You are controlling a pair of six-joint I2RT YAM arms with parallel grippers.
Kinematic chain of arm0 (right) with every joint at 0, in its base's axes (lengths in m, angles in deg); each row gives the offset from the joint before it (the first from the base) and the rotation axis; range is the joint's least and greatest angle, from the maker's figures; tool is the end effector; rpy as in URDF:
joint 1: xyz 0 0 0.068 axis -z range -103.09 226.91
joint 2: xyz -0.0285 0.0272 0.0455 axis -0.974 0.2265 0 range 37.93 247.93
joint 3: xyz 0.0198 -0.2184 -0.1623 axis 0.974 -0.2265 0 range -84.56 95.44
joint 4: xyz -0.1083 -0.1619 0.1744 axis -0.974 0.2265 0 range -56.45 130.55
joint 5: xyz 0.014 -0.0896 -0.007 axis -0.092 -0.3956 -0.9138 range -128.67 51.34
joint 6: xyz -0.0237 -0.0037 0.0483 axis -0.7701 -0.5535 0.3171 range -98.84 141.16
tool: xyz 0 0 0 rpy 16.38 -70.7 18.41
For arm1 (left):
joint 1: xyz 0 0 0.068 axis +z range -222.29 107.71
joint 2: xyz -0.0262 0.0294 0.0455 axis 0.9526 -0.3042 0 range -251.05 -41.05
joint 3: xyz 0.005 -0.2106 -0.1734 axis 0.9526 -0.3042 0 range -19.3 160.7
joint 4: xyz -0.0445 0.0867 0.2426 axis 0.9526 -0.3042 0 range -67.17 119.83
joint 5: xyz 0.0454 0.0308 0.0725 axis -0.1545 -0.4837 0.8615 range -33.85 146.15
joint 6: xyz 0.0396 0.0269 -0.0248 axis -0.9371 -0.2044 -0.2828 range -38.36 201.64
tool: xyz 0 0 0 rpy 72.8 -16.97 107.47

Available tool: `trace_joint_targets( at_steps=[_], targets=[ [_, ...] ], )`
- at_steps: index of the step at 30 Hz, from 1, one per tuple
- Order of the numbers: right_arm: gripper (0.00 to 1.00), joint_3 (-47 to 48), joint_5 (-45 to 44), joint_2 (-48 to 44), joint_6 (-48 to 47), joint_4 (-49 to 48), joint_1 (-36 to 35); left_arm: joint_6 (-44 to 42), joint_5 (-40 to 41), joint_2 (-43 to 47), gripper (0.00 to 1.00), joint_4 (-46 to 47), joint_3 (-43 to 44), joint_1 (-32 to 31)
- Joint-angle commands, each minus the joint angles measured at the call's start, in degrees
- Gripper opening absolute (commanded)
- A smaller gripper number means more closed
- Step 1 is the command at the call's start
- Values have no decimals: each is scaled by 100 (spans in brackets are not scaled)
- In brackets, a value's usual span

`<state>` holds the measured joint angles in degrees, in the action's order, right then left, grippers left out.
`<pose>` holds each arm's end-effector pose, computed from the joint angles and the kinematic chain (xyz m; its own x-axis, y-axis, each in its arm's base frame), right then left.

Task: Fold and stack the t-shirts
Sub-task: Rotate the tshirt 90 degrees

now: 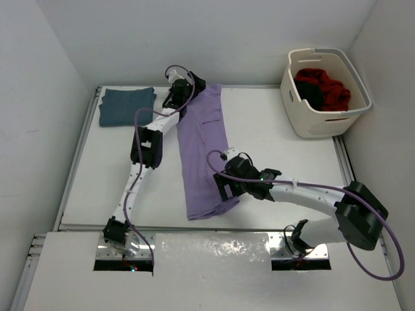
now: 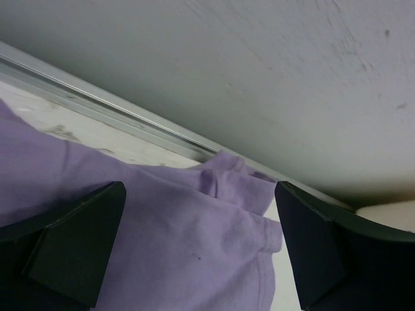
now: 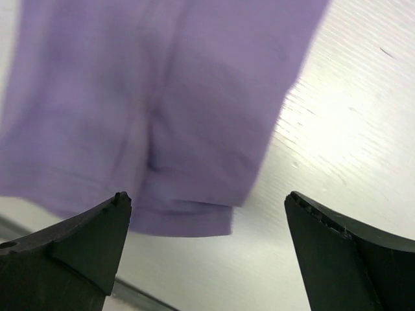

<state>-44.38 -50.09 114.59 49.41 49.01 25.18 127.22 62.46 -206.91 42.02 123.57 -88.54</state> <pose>0.1659 0.1990 0.1873 -0.7580 -0.2118 -0.6169 -0.3803 0.9119 0.1544 0.6083 -0.1732 0.1171 -0.2507 -0.6665 -0.7021 -0.0064 0.7264 -0.6872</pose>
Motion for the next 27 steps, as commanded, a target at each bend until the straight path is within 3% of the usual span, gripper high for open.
trace_joint_targets(
  at_steps=[1, 8, 14, 18, 20, 25, 27],
  targets=[
    [99, -169, -642, -82, 383, -237, 40, -690, 292, 1028, 100, -461, -92, 122],
    [99, -774, -757, -169, 401, -500, 48, -1604, -6, 3031, 100, -1462, -785, 157],
    [96, -1065, -678, 14, 252, -765, 40, -1991, -340, 4701, 100, -2079, -2656, 96],
    [94, -1205, -239, -28, 295, -369, -101, -1983, -200, 5791, 100, -1590, -4901, -71],
    [95, -1556, 261, -168, 383, -579, -162, -1983, -244, 6231, 100, -1315, -5538, -106],
    [93, -1645, 649, -292, 436, -685, -198, -1930, -25, 6786, 100, -1666, -6051, -264],
    [87, -1654, 887, -528, 392, -642, -215, -1895, 2, 7013, 100, -1632, -6357, -334]
  ],
)
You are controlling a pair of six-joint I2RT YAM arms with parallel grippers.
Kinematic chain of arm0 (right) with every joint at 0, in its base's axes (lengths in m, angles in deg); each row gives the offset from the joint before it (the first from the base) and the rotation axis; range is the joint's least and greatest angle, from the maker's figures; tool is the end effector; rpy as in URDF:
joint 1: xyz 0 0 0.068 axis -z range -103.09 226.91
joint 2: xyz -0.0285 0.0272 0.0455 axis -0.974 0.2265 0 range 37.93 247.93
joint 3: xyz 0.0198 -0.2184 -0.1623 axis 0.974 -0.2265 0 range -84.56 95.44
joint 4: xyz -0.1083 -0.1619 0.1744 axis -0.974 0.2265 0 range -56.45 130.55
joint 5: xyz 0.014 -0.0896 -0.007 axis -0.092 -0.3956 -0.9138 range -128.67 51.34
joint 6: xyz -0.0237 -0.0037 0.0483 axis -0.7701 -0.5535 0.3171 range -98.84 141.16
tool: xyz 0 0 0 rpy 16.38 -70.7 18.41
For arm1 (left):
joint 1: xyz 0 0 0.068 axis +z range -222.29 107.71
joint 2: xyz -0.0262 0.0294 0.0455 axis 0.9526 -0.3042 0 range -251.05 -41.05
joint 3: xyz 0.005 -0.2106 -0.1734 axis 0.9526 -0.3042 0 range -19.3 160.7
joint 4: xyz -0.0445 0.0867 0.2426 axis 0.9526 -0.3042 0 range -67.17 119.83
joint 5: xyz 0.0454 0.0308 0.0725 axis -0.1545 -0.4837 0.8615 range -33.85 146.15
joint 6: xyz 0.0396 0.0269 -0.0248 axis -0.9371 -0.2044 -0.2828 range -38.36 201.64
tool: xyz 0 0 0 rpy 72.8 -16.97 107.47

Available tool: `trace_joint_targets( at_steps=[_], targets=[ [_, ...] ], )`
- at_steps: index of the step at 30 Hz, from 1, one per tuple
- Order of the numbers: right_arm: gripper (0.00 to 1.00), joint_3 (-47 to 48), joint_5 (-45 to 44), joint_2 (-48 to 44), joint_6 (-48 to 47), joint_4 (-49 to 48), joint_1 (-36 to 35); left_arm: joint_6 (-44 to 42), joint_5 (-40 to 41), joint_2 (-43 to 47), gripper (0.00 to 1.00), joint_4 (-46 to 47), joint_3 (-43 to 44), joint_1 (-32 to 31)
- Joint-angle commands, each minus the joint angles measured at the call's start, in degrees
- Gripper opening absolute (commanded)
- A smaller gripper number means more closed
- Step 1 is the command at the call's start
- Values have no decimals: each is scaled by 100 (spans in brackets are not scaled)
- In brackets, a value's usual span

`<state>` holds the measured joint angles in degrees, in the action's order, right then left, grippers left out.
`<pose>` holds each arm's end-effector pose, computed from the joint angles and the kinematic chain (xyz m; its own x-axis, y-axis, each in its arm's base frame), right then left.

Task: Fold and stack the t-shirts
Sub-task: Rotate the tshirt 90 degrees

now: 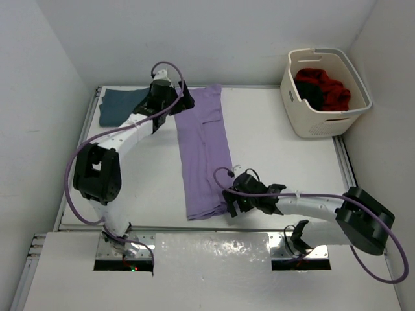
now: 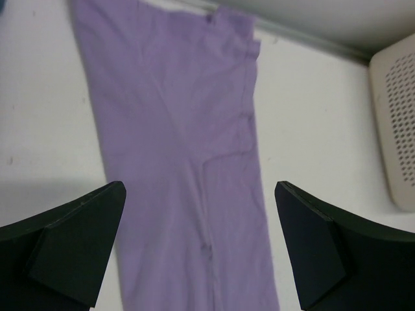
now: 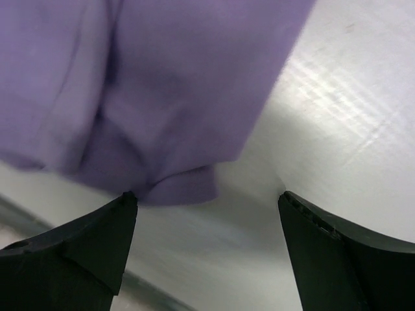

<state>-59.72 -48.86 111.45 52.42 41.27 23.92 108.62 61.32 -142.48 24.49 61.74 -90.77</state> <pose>0.1328 0.1658 0.1315 -0.8058 -0.2205 -0.5496 -0.3612 0.9185 0.1611 0.4008 -0.1306 0.2957 -0.4754 -0.3177 -0.8204 0.0259 0.9271 -0.3739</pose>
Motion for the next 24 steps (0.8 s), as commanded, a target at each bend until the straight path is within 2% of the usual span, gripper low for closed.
trace_joint_targets(
  at_steps=[1, 4, 6, 7, 9, 13, 17, 24],
  targets=[
    [87, -128, 808, -311, -14, 176, -97, -70, 90, 650, 100, 130, -271, -147],
    [73, -164, 722, -811, -103, 676, -97, -105, 195, 966, 100, 113, -606, -314],
    [49, -190, 346, -1057, -103, 949, -106, -193, 213, 1142, 100, 409, -894, -515],
    [48, -216, 238, -1224, -103, 941, -97, -306, 99, 1151, 100, 437, -966, -595],
    [55, -234, 36, -1313, -25, 758, -106, -482, -268, 968, 100, 718, -1028, -805],
    [56, -322, -97, -1244, 82, 81, -97, -527, -446, 458, 100, 771, -1107, -1078],
    [48, -155, -52, -569, -226, -210, -97, -536, -771, -69, 100, 929, -1213, -1193],
    [42, 29, -185, 30, -621, -535, -97, -624, -1044, -896, 100, 1299, -1064, -1281]
  ],
)
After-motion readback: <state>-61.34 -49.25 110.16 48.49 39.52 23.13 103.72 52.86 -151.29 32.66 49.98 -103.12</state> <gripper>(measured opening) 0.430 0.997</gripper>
